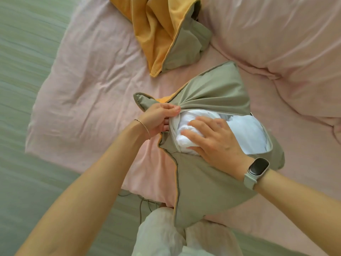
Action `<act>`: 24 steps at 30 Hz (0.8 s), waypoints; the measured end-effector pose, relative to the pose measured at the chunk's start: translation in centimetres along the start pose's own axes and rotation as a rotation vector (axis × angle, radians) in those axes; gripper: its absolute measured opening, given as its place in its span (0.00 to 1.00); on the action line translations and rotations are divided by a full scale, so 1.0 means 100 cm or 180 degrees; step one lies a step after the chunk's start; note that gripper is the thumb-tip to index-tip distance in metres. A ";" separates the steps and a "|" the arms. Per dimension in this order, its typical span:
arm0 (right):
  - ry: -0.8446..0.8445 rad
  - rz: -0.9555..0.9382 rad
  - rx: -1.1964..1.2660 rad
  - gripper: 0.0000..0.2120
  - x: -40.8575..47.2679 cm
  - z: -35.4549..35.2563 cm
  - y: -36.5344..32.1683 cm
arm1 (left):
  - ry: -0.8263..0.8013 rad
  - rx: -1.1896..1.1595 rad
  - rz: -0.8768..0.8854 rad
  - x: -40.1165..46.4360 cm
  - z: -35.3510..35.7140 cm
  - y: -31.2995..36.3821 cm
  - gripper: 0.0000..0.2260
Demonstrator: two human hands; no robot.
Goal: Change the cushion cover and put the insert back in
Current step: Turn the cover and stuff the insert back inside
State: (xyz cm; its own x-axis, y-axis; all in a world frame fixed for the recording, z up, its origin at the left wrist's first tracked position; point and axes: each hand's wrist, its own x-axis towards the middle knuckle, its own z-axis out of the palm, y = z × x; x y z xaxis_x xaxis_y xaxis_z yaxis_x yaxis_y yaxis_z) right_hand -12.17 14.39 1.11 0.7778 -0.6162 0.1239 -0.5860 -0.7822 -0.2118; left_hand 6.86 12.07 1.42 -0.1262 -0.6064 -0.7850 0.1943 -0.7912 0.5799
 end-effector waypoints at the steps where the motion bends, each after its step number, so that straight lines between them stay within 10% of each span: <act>1: 0.0135 0.0070 -0.0047 0.14 0.003 0.003 0.000 | 0.0012 0.0000 0.0063 -0.003 0.004 -0.001 0.05; 11: 0.0539 0.1320 0.0312 0.15 0.035 0.006 -0.030 | 0.0576 0.0320 0.0274 0.000 -0.007 0.000 0.07; 24: -0.0314 0.3231 0.3369 0.14 0.098 0.054 -0.045 | 0.1504 0.0102 0.0198 0.007 -0.035 0.015 0.10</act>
State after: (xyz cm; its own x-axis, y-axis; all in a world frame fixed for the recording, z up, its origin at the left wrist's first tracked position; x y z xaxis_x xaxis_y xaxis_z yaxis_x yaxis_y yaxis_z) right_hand -0.69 12.32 -1.92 0.1809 -0.8056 -0.5642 -0.4762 0.4302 -0.7669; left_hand 10.45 10.74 0.94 0.3423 -0.5562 -0.7573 0.1564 -0.7610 0.6297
